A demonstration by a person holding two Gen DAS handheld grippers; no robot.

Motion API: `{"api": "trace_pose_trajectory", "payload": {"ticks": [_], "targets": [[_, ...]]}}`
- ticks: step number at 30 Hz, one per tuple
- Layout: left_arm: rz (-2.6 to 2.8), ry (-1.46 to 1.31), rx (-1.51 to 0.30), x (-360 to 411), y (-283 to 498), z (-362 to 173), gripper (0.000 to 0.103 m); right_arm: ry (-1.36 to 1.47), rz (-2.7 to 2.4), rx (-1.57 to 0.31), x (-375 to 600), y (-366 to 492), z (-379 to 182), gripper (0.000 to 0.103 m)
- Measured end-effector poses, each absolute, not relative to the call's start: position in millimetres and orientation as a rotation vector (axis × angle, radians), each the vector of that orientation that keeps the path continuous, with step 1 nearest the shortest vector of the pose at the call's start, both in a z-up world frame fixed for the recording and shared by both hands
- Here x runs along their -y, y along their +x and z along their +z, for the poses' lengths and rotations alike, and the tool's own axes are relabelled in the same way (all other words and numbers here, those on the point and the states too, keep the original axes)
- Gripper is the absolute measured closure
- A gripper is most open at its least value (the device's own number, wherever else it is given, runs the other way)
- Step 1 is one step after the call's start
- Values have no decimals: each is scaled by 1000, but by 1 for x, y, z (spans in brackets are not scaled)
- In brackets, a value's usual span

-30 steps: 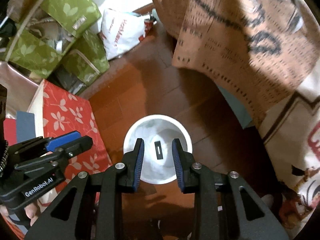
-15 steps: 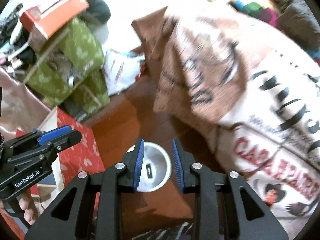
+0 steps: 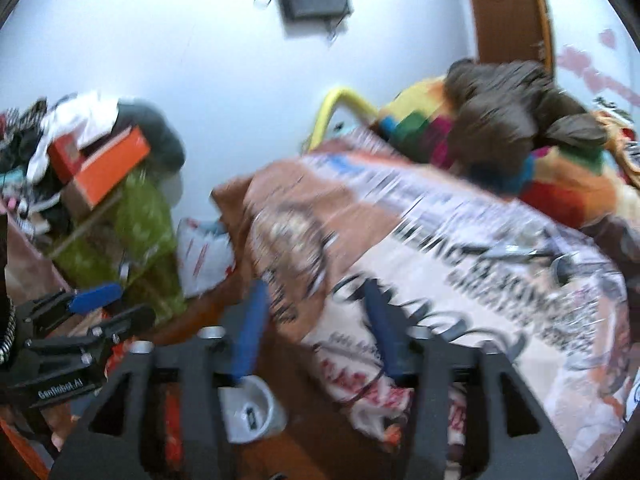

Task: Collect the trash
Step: 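Move both tools back toward the items on the duvet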

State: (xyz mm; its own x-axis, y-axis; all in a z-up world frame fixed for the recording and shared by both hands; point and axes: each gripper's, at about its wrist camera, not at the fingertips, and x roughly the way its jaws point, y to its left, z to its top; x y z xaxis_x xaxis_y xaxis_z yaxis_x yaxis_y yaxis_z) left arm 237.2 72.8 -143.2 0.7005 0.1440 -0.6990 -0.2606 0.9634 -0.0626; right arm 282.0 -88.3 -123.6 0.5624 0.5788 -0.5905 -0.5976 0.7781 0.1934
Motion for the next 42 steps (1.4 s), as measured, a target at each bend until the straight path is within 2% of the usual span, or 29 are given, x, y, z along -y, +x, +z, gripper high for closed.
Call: {"api": "trace_pose_trajectory", "payload": {"ticks": [3, 9, 16, 28, 38, 42], "targets": [[197, -131, -745, -51, 252, -134, 36, 2, 634, -637, 119, 292, -111, 34], [112, -63, -709, 0, 290, -122, 30, 13, 459, -593, 171, 322, -103, 34], [6, -67, -709, 44, 350, -126, 28, 45, 301, -604, 227, 365, -115, 34], [-88, -65, -818, 97, 436, -186, 28, 140, 165, -787, 291, 408, -184, 34], [-147, -107, -912, 118, 476, -241, 28, 274, 156, -943, 298, 449, -240, 34], [-139, -104, -927, 116, 484, -252, 28, 232, 156, -947, 293, 449, -243, 33]]}}
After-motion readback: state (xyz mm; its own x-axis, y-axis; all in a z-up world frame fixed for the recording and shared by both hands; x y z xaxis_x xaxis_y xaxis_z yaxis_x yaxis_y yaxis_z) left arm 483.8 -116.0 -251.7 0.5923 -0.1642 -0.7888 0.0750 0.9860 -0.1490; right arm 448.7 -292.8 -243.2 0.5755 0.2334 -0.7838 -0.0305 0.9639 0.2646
